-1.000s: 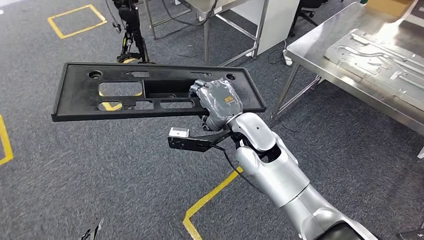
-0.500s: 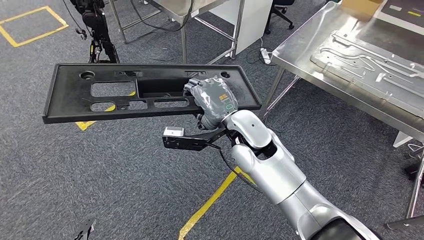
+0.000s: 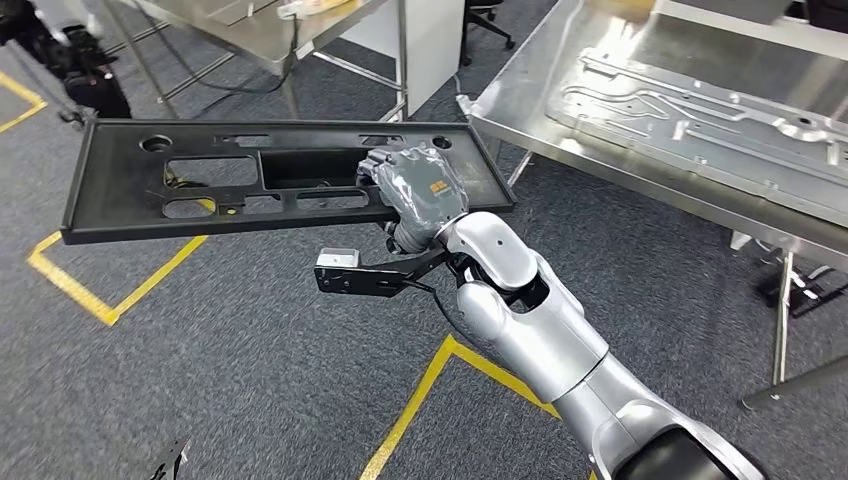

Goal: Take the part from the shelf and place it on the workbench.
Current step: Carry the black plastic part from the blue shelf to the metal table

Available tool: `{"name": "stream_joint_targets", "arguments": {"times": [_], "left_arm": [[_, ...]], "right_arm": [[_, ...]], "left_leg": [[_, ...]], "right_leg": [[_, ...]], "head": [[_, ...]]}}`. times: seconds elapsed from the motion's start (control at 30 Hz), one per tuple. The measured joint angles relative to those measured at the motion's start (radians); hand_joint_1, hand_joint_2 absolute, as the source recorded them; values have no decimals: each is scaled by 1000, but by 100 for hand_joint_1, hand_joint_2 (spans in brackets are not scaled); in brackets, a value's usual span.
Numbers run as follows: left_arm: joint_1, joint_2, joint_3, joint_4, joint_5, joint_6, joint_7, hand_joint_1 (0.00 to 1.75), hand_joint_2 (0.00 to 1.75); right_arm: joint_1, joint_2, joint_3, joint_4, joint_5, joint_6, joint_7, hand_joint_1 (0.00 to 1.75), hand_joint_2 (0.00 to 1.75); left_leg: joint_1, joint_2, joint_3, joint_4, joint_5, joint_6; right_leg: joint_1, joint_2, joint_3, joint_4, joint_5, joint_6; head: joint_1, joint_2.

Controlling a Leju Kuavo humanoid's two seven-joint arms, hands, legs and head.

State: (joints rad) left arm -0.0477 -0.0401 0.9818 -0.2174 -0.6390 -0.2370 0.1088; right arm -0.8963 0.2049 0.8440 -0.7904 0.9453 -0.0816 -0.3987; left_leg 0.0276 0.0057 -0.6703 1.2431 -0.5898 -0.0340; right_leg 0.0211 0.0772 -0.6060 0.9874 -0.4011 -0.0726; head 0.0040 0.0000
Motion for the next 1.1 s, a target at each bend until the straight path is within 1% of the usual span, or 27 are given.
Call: {"name": "stream_joint_targets", "arguments": {"times": [0.07,0.1,0.13,0.17,0.23,0.27,0.3,0.37,0.4,0.43,0.47,0.5,0.53,0.6,0.63,0.67,0.73,0.77,0.8,0.83,0.87,0.9,0.93,0.97,1.0,1.03,1.1], "left_arm": [[1,2,3,1,0,1,1,0,175],[0,3,5,2,0,2,2,0,175],[0,4,6,3,0,3,3,0,175],[-1,4,8,4,1,4,4,0,175],[-3,5,13,5,3,6,7,0,175],[-4,6,14,5,4,7,8,0,175],[-4,7,16,6,6,7,8,0,175],[-1,10,19,6,9,7,9,0,175],[2,11,21,6,10,6,9,0,175],[4,13,22,6,10,6,10,0,175],[5,14,24,6,11,6,10,0,175],[5,14,25,6,12,6,11,0,175],[5,15,26,6,13,6,11,0,175],[5,13,27,7,16,6,11,0,175],[5,12,28,7,16,6,11,0,175],[4,11,30,8,16,7,12,0,175],[2,10,35,8,16,8,15,0,175],[0,11,36,8,17,9,16,0,175],[0,12,37,8,17,8,18,0,175],[1,13,38,8,18,7,19,0,175],[4,15,39,8,18,6,22,0,175],[7,19,41,8,19,4,25,0,175],[10,23,43,8,20,3,29,0,175],[13,29,46,8,21,1,33,0,175],[14,35,49,9,23,-2,38,0,175],[15,41,52,9,25,-6,44,0,175],[16,56,59,9,28,-17,57,0,175]], "right_arm": [[0,0,1,0,-4,2,2,175,175],[-1,0,2,1,-7,3,2,175,175],[-1,0,2,1,-9,4,2,175,175],[0,0,3,1,-10,4,3,175,175],[5,0,5,0,-12,5,4,175,175],[8,-1,6,0,-12,4,7,175,175],[9,0,7,-1,-11,3,11,175,175],[14,6,13,-5,-8,1,21,175,175],[19,10,18,-7,-5,0,25,175,175],[26,14,22,-9,-2,0,28,175,175],[34,17,27,-11,2,-1,32,175,175],[41,18,32,-13,4,-1,35,175,175],[46,19,36,-16,6,-2,38,175,175],[50,23,43,-24,6,-3,42,175,175],[49,27,45,-29,6,-3,43,175,175],[49,29,47,-33,6,-4,44,175,175],[50,32,52,-37,6,-5,48,175,175],[52,32,54,-39,6,-5,51,175,175],[53,33,56,-41,7,-5,55,175,175],[54,37,59,-43,8,-6,60,175,175],[55,42,63,-44,10,-6,64,175,175],[57,48,70,-45,13,-6,69,175,175],[62,55,78,-46,18,-6,74,175,175],[68,61,87,-47,24,-5,82,175,175],[75,69,96,-47,30,-5,91,175,175],[80,78,104,-46,37,-5,102,175,175],[85,100,119,-43,46,-5,121,175,175]], "left_leg": [[13,-23,30,-117,91,-18],[15,-41,43,-164,110,-19],[16,-57,50,-190,121,-14],[14,-65,50,-192,116,-3],[13,-48,52,-187,127,22],[14,-38,53,-187,130,29],[15,-27,55,-188,132,34],[12,-6,57,-189,130,42],[10,6,57,-189,128,44],[9,19,59,-189,126,45],[8,31,61,-189,123,45],[6,43,64,-189,120,46],[4,55,69,-189,117,45],[0,78,81,-193,110,43],[0,88,85,-197,108,40],[1,99,90,-203,108,35],[1,120,105,-218,108,22],[2,115,113,-221,104,17],[2,94,113,-210,94,15],[3,65,102,-179,74,14],[5,34,78,-128,47,13],[5,14,44,-66,20,12],[5,6,11,-11,3,9],[4,3,-12,19,4,6],[5,1,-19,14,24,4],[6,-2,-7,-28,61,2],[9,-34,38,-139,120,1]], "right_leg": [[-11,28,-2,24,-17,19],[-15,40,-7,38,-24,28],[-16,51,-15,51,-31,35],[-16,61,-23,59,-35,41],[-15,76,-33,67,-39,48],[-14,63,-37,75,-45,52],[-13,35,-48,99,-59,57],[-13,-39,-97,199,-112,69],[-16,-60,-131,262,-139,73],[-19,-70,-159,313,-155,74],[-20,-74,-173,335,-154,74],[-20,-77,-166,318,-134,70],[-18,-83,-139,263,-100,63],[-4,-123,-68,126,-46,38],[3,-141,-46,80,-35,27],[9,-151,-37,59,-35,19],[11,-130,-27,42,-30,12],[8,-118,-17,27,-23,12],[4,-106,-4,11,-16,11],[-1,-94,6,-3,-10,10],[-4,-82,11,-9,-8,11],[-4,-68,12,-8,-8,8],[-3,-51,12,-5,-11,8],[-3,-35,11,1,-15,9],[-2,-18,11,9,-21,11],[-3,-2,10,20,-28,13],[-3,25,4,45,-45,22]], "head": [[0,0],[-1,0],[-3,0],[-4,0],[-5,0],[-3,0],[-1,0],[5,0],[6,0],[6,0],[6,0],[6,0],[6,0],[5,0],[5,0],[5,0],[6,0],[5,0],[6,0],[6,0],[7,0],[7,0],[7,0],[7,0],[7,0],[7,0],[7,0]]}}
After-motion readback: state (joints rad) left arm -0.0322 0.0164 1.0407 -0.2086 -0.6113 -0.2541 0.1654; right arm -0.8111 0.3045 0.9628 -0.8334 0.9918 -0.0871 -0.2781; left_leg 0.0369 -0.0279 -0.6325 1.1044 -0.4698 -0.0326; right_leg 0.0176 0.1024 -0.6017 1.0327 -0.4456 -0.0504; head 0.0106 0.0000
